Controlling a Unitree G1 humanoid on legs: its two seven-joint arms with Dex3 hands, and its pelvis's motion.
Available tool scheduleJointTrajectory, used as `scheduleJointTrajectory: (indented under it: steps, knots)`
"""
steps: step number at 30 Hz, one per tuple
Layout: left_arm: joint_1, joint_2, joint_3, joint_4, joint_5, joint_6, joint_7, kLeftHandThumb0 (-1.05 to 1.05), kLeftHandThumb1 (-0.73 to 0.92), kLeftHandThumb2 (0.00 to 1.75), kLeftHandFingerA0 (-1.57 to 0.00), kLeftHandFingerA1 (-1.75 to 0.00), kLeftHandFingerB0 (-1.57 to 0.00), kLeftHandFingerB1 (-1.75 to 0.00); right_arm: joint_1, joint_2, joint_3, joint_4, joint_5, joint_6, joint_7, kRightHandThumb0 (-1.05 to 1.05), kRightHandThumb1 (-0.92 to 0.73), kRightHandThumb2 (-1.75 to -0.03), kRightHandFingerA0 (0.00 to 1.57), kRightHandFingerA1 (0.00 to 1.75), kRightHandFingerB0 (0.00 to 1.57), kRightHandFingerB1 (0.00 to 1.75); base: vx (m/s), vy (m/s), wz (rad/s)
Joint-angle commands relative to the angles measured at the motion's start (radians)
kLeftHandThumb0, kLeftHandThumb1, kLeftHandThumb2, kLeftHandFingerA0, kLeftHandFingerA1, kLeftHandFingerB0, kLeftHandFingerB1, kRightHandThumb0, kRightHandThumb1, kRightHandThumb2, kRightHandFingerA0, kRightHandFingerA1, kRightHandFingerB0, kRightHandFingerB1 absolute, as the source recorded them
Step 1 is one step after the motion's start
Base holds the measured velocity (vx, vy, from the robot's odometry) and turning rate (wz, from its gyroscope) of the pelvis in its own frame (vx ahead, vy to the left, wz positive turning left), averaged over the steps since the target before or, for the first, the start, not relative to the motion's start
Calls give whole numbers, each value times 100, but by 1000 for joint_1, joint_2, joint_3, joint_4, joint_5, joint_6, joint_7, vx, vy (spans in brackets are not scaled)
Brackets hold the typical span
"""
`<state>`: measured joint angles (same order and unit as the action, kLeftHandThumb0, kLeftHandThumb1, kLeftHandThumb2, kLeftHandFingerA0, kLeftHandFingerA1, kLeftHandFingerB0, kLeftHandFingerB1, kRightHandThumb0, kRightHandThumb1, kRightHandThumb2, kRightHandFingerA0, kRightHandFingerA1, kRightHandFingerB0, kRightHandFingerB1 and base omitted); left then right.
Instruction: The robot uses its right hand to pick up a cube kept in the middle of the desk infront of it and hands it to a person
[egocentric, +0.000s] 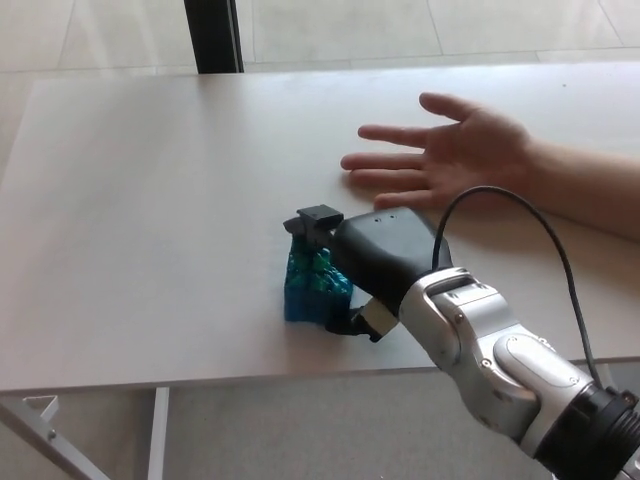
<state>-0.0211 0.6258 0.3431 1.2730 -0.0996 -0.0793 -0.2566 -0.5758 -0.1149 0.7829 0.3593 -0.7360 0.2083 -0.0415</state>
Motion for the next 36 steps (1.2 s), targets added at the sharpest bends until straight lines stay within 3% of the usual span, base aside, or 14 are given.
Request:
scheduleJointTrajectory:
  steps: [1, 5, 9, 12, 17, 18, 20, 21, 24, 27, 31, 32, 33, 36]
  knots:
    - [20, 0, -19, 0, 19, -64, -4, -72, 64, 60, -60, -59, -62, -46, 155, 49, 22, 162, -143, -27, -512, -38, -56, -61, 88, 175, 89, 95, 0, 0, 0]
    - [25, 2, -15, -2, 14, -72, -5, -75, 66, 60, -61, -61, -61, -46, 190, 93, -11, 184, -106, -35, -571, -31, -53, -73, 88, 175, 88, 117, 0, 0, 0]
    - [22, 3, -18, 1, 18, -63, 3, -70, 68, 61, -61, -56, -57, -43, 214, 100, -34, 180, -82, -45, -568, -32, -54, -67, 87, 175, 86, 110, 0, 0, 0]
    - [28, 3, -13, -1, 13, -75, 0, -74, 68, 61, -62, -59, -58, -45, 230, 90, -74, 166, -51, -97, -596, -23, -54, -85, 85, 175, 79, 143, 0, 0, 0]
    - [32, 8, -7, 2, 9, -73, 3, -71, 69, 61, -62, -56, -57, -43, 223, 67, -160, 71, -3, -145, -566, -21, -60, -94, 84, 168, 81, 129, 0, 0, 0]
    - [33, 9, -6, 1, 7, -74, 4, -70, 69, 61, -62, -57, -58, -43, 219, 67, -180, 46, 4, -143, -550, -25, -53, -97, 102, 155, 88, 118, 0, 0, 0]
    - [34, 9, -3, 1, 5, -76, 4, -70, 69, 61, -62, -57, -58, -43, 217, 69, -196, 33, 3, -149, -544, -25, -53, -97, 102, 155, 88, 118, 0, 0, 0]
    - [32, 9, -1, 4, 3, -78, 4, -70, 69, 61, -63, -58, -60, -46, 209, 65, -214, 9, 8, -150, -524, -19, -58, -97, 85, 163, 82, 119, 0, 0, 0]
    - [29, 10, -9, 1, 10, -78, 11, -68, 70, 61, -63, -59, -58, -45, 163, 51, -292, -74, 25, -168, -477, -17, -52, -105, 88, 150, 86, 110, 0, 0, 0]
    - [34, 14, -3, 5, 4, -89, 2, -68, 70, 61, -62, -56, -54, -44, 124, 53, -340, -92, 30, -210, -475, -17, -56, -105, 87, 152, 86, 114, 0, 0, 0]
    - [36, 18, -10, 6, 11, -89, 5, -71, 70, 61, -62, -59, -65, -51, 5, 28, -431, -147, 53, -184, -392, -22, -55, -102, 87, 162, 88, 114, 0, 0, 0]
    - [37, 17, -8, 7, 8, -89, 5, -70, 69, 61, -63, -58, -65, -49, -5, 26, -440, -144, 56, -186, -386, -25, -47, -104, 103, 149, 92, 110, 0, 0, 0]
    - [37, 16, -4, 9, 4, -85, 6, -70, 69, 61, -63, -57, -60, -46, -30, 18, -457, -138, 62, -189, -378, -21, -49, -109, 91, 159, 92, 109, 0, 0, 0]
    - [41, 13, 1, 11, 0, -92, 8, -68, 70, 61, -64, -58, -57, -44, -87, -7, -494, -112, 80, -189, -346, -20, -50, -104, 94, 149, 93, 101, 0, 0, 0]
